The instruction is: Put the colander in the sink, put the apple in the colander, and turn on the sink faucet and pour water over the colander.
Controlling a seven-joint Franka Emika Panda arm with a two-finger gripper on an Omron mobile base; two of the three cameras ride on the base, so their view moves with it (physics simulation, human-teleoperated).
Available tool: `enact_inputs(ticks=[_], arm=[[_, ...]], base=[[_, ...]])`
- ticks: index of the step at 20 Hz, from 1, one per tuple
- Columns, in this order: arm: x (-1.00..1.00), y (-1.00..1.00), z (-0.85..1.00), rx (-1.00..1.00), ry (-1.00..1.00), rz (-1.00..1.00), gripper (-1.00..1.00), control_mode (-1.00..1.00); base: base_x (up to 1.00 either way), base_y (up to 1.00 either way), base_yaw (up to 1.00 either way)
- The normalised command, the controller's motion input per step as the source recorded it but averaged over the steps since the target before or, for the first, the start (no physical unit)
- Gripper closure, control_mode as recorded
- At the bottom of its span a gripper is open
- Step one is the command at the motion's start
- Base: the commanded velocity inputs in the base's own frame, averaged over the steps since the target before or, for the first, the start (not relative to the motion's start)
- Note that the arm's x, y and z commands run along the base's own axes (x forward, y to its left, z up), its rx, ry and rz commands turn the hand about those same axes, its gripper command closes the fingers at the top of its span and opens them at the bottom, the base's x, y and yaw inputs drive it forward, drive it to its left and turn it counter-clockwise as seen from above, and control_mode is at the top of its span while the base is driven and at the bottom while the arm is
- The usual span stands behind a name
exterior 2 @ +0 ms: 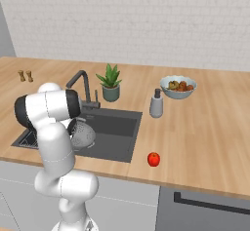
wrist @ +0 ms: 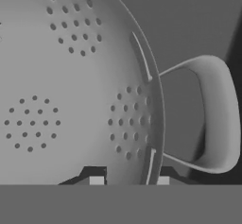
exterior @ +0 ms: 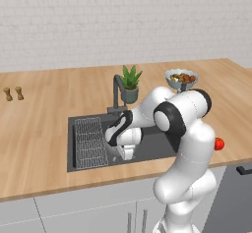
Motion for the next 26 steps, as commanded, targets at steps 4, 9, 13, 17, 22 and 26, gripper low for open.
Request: enact_inputs(ticks=[4, 9, 13, 17, 22, 26], arm=[[0.01, 0.00, 0.00, 0.00, 0.00, 0.00, -1.00, -1.00], [0.00, 0.00, 0.00, 0.00, 0.00, 0.00, -1.00, -1.00], [0.00, 0.00, 0.00, 0.00, 0.00, 0.00, -1.00, -1.00], [0.00, 0.00, 0.00, 0.00, 0.00, 0.00, -1.00, -1.00], [0.05, -0.02, 0.32, 0.00, 0.00, 0.00, -1.00, -1.00], [0.00, -0.12, 0.56, 0.00, 0.00, 0.00, -1.00, -1.00]], base=[[0.00, 0.00, 0.00], [0.00, 0.00, 0.00], [0.00, 0.00, 0.00], [0.00, 0.00, 0.00], [0.00, 0.00, 0.00], [0.00, 0.00, 0.00]])
